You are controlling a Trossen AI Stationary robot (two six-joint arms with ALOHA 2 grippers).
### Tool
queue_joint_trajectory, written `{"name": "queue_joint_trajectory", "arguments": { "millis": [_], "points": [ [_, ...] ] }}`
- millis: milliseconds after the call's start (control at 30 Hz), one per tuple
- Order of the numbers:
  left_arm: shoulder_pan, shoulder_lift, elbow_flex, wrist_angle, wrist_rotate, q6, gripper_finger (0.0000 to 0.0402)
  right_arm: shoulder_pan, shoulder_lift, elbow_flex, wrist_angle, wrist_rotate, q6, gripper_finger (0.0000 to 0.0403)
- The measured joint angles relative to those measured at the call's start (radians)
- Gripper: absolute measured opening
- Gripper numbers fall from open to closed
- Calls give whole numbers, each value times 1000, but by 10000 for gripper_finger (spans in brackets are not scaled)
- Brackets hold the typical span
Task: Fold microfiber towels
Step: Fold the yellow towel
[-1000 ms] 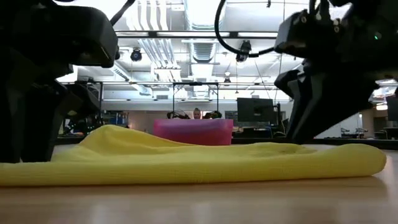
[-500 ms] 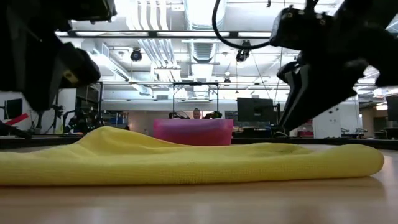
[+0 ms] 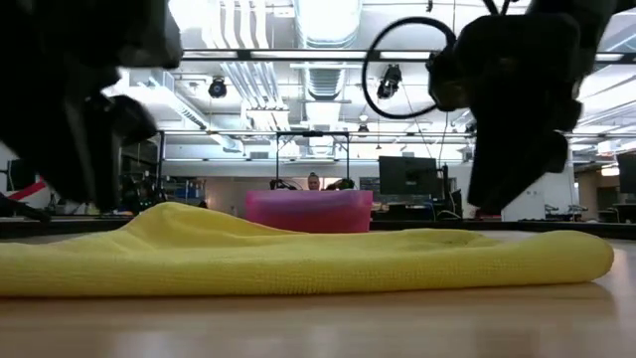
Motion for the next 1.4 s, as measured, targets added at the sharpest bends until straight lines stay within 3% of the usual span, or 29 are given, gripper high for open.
{"name": "queue_joint_trajectory", "arguments": {
  "millis": [133, 367, 567, 800, 1067, 1400],
  "points": [
    [-10, 0, -5, -68, -1, -23, 109, 2, 0, -18, 1, -2, 104, 231],
    [-13, 0, -38, -12, -17, -23, 109, 0, 19, -37, 8, 2, 166, 298],
    [-13, 1, -77, 47, -21, -24, 109, -2, 52, -49, 98, 11, 180, 319],
    [-13, 1, -82, 45, -24, -23, 109, -5, 106, -57, 275, 15, 155, 315],
    [-13, 1, -84, 61, -48, -23, 109, -17, 131, -58, 424, 23, 91, 266],
    [-13, -1, -84, 61, -55, -23, 109, -23, 121, -60, 408, 24, 12, 82]
  ]
}}
